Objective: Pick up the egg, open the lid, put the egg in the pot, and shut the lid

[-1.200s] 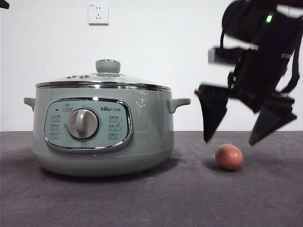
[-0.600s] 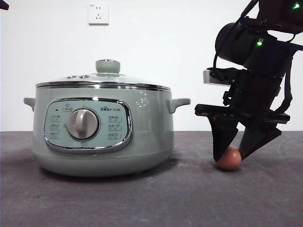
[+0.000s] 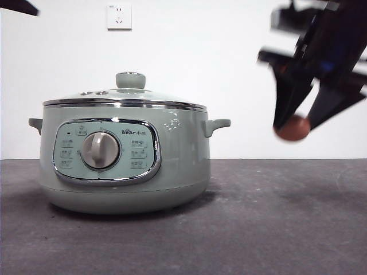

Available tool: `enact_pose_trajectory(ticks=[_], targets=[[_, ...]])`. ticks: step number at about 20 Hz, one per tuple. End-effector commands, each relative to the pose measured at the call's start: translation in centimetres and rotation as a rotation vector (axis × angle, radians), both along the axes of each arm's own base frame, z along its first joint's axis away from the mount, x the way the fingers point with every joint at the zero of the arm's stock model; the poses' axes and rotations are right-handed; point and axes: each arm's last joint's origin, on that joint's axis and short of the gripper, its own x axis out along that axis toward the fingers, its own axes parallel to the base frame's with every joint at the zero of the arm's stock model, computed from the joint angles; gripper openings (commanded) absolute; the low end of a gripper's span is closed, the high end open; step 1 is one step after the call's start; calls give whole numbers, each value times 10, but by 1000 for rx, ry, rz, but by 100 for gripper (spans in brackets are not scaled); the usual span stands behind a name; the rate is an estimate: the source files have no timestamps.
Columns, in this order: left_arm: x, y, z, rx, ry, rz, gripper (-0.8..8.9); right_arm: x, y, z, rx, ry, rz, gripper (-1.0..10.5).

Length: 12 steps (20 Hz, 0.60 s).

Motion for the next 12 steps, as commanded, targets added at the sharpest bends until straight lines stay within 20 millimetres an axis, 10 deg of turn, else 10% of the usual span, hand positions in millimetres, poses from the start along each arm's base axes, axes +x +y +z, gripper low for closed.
enact_pose_trajectory(ticks=[1,12], targets=[[15,-14,1,22,19,-45,356,-15,-7,19,26,-49,-9,-12],[86,-91,-33,195,116,-49,356,-51,-25,51,56,-124,-13,-12]])
